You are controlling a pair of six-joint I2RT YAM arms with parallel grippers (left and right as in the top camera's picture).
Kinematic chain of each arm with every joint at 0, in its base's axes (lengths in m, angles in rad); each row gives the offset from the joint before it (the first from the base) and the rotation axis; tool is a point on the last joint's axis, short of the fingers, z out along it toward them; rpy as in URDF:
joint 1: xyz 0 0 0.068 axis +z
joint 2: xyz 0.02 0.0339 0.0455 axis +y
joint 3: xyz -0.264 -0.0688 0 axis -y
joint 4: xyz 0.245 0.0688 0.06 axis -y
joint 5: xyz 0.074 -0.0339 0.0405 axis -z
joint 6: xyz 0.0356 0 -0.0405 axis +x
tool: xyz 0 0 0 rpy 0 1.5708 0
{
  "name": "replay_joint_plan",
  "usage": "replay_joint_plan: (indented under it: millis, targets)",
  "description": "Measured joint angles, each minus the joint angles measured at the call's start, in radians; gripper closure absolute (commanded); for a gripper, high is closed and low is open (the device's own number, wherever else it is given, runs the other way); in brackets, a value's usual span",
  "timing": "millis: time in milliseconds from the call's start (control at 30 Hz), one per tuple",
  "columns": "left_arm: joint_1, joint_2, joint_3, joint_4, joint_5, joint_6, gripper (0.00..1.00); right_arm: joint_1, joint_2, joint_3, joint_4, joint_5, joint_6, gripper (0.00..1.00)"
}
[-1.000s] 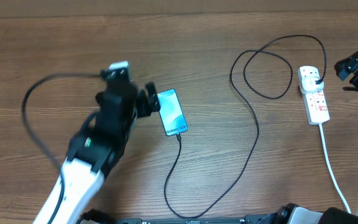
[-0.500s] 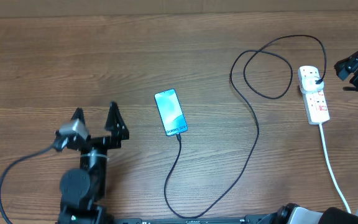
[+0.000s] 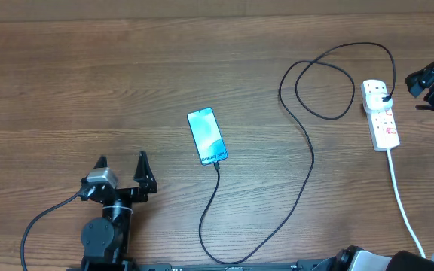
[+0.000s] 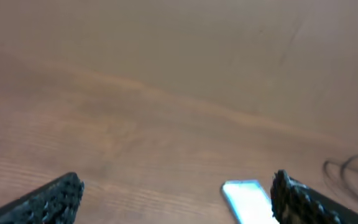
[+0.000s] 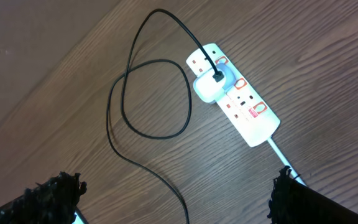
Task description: Plug charger to phone and switch on socket
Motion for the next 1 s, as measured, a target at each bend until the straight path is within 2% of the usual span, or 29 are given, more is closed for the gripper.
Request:
replay_joint_plan:
  millis: [67,567,1000]
  targets:
    - [0.018,-0.026,0.0,-0.068,0.008,0.008,0.0,0.0,0.0,0.0,0.0,0.0,0.001,0.0]
    - [0.056,-0.046,0.0,-0.072,0.051,0.259,0.0,0.0,0.0,0.0,-0.001,0.0,0.001,0.0]
    - [0.089,-0.046,0.0,-0.071,0.052,0.309,0.0,0.0,0.0,0.0,-0.001,0.0,0.0,0.0]
